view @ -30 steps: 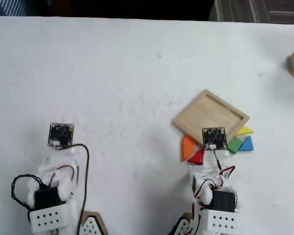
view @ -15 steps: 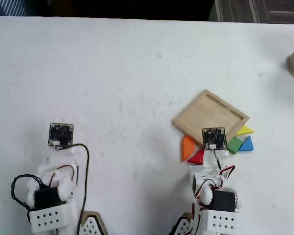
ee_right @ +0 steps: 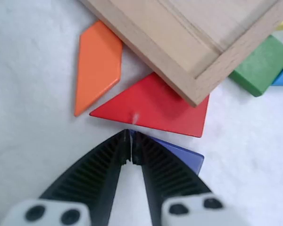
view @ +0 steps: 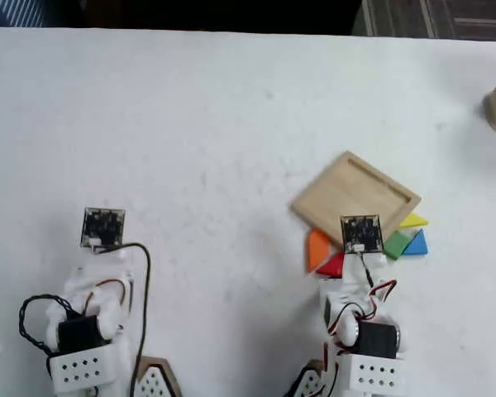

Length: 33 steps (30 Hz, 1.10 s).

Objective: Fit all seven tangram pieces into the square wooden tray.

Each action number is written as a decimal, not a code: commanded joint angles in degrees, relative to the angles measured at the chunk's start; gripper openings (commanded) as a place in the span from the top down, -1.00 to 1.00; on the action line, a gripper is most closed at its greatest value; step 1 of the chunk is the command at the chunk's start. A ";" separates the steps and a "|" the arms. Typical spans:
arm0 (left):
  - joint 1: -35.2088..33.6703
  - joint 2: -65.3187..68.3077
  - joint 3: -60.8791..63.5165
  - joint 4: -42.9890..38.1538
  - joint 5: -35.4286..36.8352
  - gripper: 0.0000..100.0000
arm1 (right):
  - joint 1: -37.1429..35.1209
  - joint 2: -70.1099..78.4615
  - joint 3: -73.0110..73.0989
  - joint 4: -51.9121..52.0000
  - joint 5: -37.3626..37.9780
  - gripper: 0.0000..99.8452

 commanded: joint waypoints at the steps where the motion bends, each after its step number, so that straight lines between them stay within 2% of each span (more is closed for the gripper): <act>1: -0.31 -0.40 -0.44 0.70 0.09 0.95 | -1.27 -0.22 0.35 -1.01 0.00 0.96; 15: -0.13 -0.40 -3.87 0.35 0.09 0.95 | 0.04 -0.40 -0.62 -1.01 0.00 0.96; 21: -0.04 -0.40 -9.76 0.35 0.26 0.95 | 10.51 -2.15 -2.11 -1.10 0.00 0.96; 25: 5.67 -0.40 -8.18 -0.62 0.18 0.95 | 17.71 -2.07 -1.85 -3.56 0.18 0.96; 27: 8.13 -0.40 -6.07 -0.88 0.09 0.95 | 20.62 -2.07 -1.93 -5.67 2.73 0.96; 30: 7.52 -0.40 -5.80 -0.70 0.09 0.95 | 25.10 -2.07 -2.20 -10.07 13.19 0.96; 31: 6.99 -0.40 -5.27 -0.79 0.00 0.95 | 25.71 -1.98 -2.20 -12.35 14.24 0.96; 33: 5.41 -0.40 -4.92 -1.76 0.00 0.95 | 25.80 -1.89 -2.20 -15.52 10.55 0.96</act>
